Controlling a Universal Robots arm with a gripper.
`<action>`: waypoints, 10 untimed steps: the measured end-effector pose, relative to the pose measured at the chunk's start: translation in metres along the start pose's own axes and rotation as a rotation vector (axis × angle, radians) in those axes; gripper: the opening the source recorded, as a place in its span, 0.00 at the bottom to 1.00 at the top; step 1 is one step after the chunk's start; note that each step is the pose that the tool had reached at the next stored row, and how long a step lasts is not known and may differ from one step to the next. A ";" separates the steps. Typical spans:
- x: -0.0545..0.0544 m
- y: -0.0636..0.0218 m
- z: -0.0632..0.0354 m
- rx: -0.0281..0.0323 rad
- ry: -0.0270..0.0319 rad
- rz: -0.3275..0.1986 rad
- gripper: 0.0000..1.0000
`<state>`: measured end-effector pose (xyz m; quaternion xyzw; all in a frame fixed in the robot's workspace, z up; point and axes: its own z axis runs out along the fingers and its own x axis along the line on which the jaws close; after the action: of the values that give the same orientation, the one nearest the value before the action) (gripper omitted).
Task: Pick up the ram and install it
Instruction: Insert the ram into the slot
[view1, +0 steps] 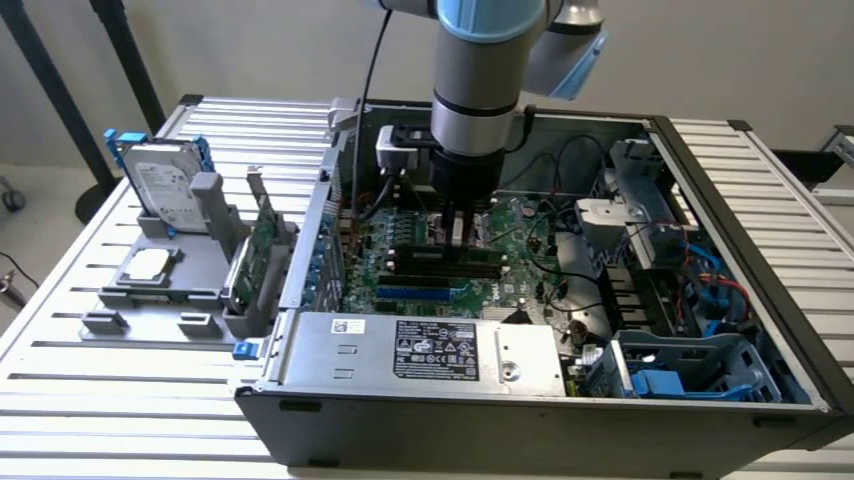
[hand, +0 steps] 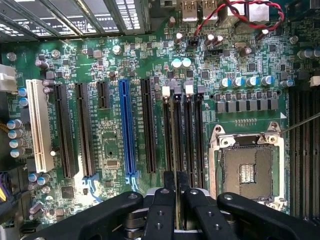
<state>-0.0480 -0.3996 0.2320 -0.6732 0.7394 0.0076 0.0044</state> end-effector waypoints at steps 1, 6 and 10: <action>0.000 0.0000 0.0004 0.0000 0.0000 0.000 0.14; 0.000 0.0000 0.0025 0.0000 0.0000 0.000 0.14; 0.000 0.0000 0.0037 0.0000 0.0002 0.000 0.14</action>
<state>-0.0480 -0.3996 0.2284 -0.6732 0.7394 0.0075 0.0043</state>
